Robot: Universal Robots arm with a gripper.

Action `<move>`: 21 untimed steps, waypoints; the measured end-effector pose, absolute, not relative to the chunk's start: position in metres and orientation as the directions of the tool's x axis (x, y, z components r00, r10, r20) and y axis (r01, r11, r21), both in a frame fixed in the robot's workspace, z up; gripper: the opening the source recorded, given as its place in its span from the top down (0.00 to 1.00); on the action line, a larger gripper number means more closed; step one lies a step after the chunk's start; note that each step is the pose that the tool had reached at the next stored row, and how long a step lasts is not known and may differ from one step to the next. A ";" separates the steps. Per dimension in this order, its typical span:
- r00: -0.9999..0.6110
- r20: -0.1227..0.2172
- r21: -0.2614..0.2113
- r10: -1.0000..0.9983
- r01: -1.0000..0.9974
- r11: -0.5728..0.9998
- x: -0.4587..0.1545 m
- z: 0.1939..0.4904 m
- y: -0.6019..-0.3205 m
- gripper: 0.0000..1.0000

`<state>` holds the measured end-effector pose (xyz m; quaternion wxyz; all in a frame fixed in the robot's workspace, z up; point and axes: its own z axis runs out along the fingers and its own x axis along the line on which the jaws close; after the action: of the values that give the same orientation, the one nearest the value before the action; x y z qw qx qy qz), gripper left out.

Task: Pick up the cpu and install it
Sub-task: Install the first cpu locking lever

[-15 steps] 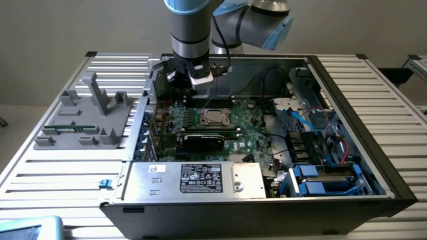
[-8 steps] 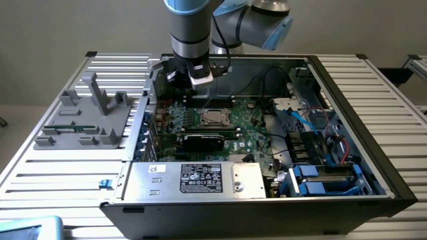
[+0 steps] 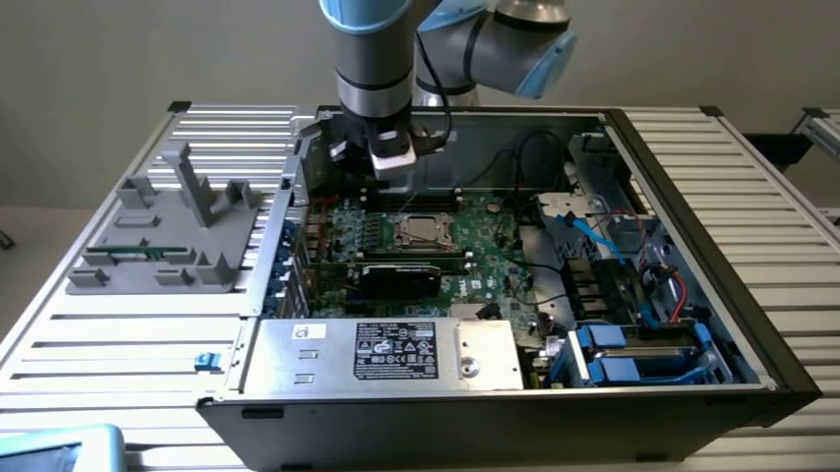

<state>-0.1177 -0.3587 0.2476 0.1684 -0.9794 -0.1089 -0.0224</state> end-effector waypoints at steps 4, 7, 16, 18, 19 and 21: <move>0.987 0.081 -0.327 0.138 0.157 -0.932 -0.118 0.244 -0.359 0.88; 0.993 0.081 -0.327 0.084 0.106 -0.939 -0.118 0.241 -0.359 0.88; 0.995 0.084 -0.344 -0.048 -0.016 -0.939 -0.118 0.234 -0.359 0.88; 0.994 0.088 -0.348 -0.065 -0.031 -0.937 -0.118 0.232 -0.359 0.88; 0.993 0.088 -0.349 -0.075 -0.039 -0.936 -0.118 0.231 -0.359 0.88; 0.991 0.090 -0.351 -0.095 -0.057 -0.934 -0.118 0.230 -0.359 0.88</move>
<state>-0.1178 -0.3587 0.2296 0.1769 -0.9821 0.0387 -0.0528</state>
